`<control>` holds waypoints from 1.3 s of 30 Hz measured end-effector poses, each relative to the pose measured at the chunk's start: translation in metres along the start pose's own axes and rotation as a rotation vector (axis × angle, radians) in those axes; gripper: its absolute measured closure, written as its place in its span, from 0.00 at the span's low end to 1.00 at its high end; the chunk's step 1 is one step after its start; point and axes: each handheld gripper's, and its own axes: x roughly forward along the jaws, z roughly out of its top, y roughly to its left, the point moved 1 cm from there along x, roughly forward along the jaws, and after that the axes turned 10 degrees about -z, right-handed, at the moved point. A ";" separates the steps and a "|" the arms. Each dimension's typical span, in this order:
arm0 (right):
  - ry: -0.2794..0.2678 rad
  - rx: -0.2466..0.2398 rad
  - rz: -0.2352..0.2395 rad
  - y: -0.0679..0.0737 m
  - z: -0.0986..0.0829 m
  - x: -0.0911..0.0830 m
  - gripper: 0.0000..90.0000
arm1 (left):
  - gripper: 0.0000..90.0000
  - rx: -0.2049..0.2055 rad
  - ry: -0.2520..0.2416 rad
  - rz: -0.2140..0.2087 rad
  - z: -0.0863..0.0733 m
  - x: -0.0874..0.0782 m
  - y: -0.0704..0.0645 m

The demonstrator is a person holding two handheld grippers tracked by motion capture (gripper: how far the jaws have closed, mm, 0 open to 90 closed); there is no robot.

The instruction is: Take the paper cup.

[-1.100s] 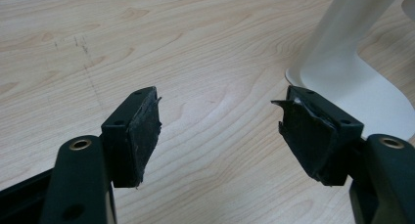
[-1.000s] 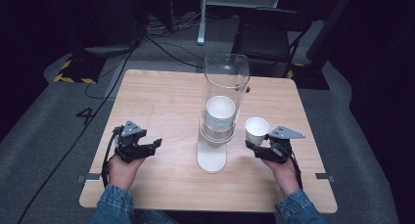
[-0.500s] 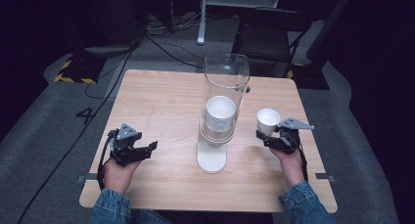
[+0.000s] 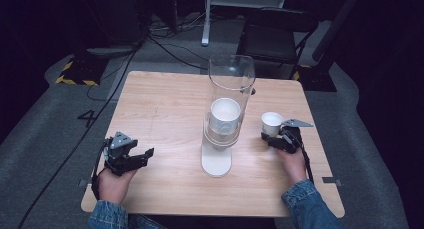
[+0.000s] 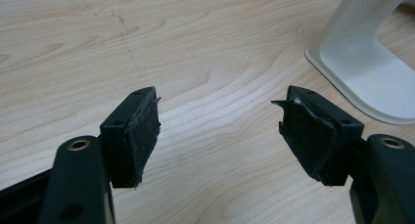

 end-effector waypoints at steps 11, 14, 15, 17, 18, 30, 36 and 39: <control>0.049 -0.002 -0.027 -0.004 -0.004 0.014 0.37 | 0.34 -0.015 -0.005 0.009 -0.005 -0.006 0.001; 0.054 -0.012 -0.030 -0.004 -0.005 0.015 0.37 | 0.34 -0.014 -0.005 0.008 -0.004 -0.005 0.001; 0.059 -0.012 -0.033 -0.004 -0.005 0.014 0.36 | 0.34 -0.011 -0.003 0.007 -0.004 -0.005 0.001; 0.070 -0.011 -0.030 -0.003 -0.006 0.015 0.36 | 0.34 -0.008 -0.001 0.006 -0.003 -0.004 0.001; 0.074 -0.013 -0.031 -0.004 -0.006 0.015 0.35 | 0.34 -0.008 -0.003 0.006 -0.003 -0.003 0.000; 0.080 0.019 -0.011 -0.005 -0.007 0.012 0.24 | 0.34 -0.002 0.007 -0.004 0.000 0.001 -0.001; 0.076 0.010 -0.023 -0.004 -0.005 0.006 0.22 | 0.34 -0.002 0.007 -0.005 0.001 0.002 0.000; 0.076 -0.007 -0.029 -0.003 -0.004 -0.002 0.22 | 0.34 0.002 0.009 -0.007 0.001 0.003 0.000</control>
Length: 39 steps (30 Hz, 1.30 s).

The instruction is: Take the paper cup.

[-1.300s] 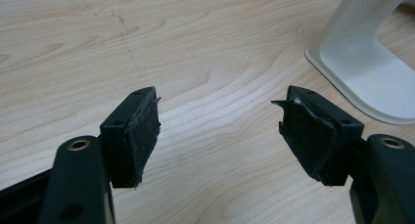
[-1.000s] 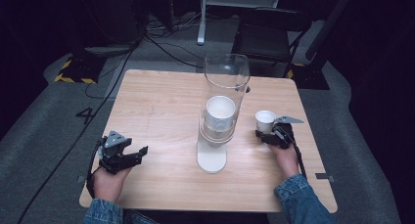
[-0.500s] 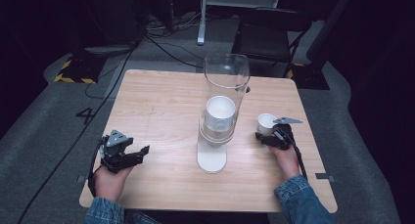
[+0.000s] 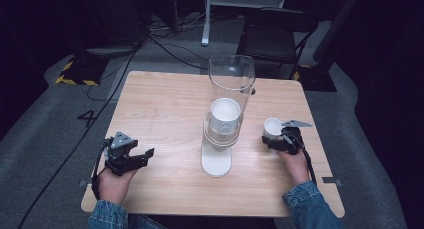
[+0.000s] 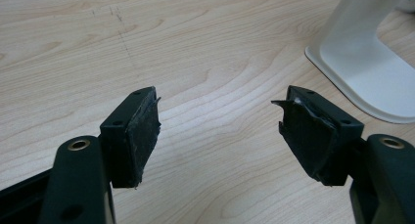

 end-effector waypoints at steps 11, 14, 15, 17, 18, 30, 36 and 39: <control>-0.075 0.004 0.001 -0.006 -0.003 -0.049 0.21 | 0.34 0.003 0.001 -0.003 0.000 0.000 -0.002; -0.101 -0.008 0.014 -0.007 -0.006 -0.066 0.21 | 0.34 0.002 0.003 -0.003 0.000 0.000 -0.003; -0.111 -0.017 0.016 -0.007 -0.008 -0.071 0.21 | 0.34 0.004 0.003 -0.004 0.000 0.000 -0.003; -0.128 -0.033 0.026 -0.008 -0.010 -0.081 0.20 | 0.34 0.008 0.006 -0.005 0.000 0.001 -0.003; -0.138 -0.040 0.031 -0.009 -0.012 -0.085 0.20 | 0.34 0.006 0.006 -0.005 0.000 0.001 -0.003; -0.203 -0.068 0.076 -0.012 -0.031 -0.127 0.18 | 0.34 0.003 0.013 -0.006 -0.001 0.002 -0.003; -0.202 -0.088 0.073 -0.012 -0.038 -0.129 0.18 | 0.34 0.003 0.007 -0.004 0.000 0.001 -0.003; -0.195 -0.077 0.076 -0.012 -0.038 -0.128 0.18 | 0.34 0.001 0.006 -0.003 0.000 0.001 -0.003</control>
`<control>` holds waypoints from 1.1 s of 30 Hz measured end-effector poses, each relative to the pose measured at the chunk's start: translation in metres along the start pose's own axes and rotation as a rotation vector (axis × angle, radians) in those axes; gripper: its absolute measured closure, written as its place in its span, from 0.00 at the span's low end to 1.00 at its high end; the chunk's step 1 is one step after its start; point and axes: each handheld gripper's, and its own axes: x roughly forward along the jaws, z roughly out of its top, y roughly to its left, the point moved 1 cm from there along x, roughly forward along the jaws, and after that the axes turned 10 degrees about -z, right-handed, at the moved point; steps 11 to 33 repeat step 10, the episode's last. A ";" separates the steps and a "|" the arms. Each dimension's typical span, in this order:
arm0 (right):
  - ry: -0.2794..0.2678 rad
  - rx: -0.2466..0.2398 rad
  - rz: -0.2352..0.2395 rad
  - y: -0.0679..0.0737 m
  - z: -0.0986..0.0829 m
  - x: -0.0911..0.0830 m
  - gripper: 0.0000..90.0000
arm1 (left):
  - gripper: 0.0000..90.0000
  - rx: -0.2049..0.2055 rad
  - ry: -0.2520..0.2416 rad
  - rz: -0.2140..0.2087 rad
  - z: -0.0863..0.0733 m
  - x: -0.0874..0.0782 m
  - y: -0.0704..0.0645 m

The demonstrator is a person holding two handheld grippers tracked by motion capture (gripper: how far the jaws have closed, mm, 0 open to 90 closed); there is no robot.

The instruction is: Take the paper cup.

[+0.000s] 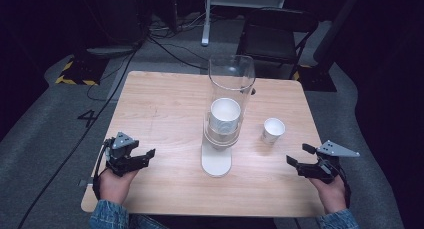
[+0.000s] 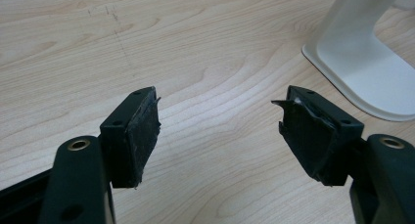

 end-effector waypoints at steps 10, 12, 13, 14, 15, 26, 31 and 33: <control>0.003 0.014 0.002 -0.001 -0.003 0.000 0.17 | 0.34 0.008 0.004 -0.004 0.003 0.004 0.000; 0.003 0.014 0.002 -0.001 -0.003 0.000 0.17 | 0.34 0.008 0.004 -0.004 0.003 0.004 0.000; 0.003 0.014 0.002 -0.001 -0.003 0.000 0.17 | 0.34 0.008 0.004 -0.004 0.003 0.004 0.000; 0.003 0.014 0.002 -0.001 -0.003 0.000 0.17 | 0.34 0.008 0.004 -0.004 0.003 0.004 0.000; 0.003 0.014 0.002 -0.001 -0.003 0.000 0.17 | 0.34 0.008 0.004 -0.004 0.003 0.004 0.000; 0.003 0.014 0.002 -0.001 -0.003 0.000 0.17 | 0.34 0.008 0.004 -0.004 0.003 0.004 0.000; 0.003 0.014 0.002 -0.001 -0.003 0.000 0.17 | 0.34 0.008 0.004 -0.004 0.003 0.004 0.000; 0.003 0.014 0.002 -0.001 -0.003 0.000 0.17 | 0.34 0.008 0.004 -0.004 0.003 0.004 0.000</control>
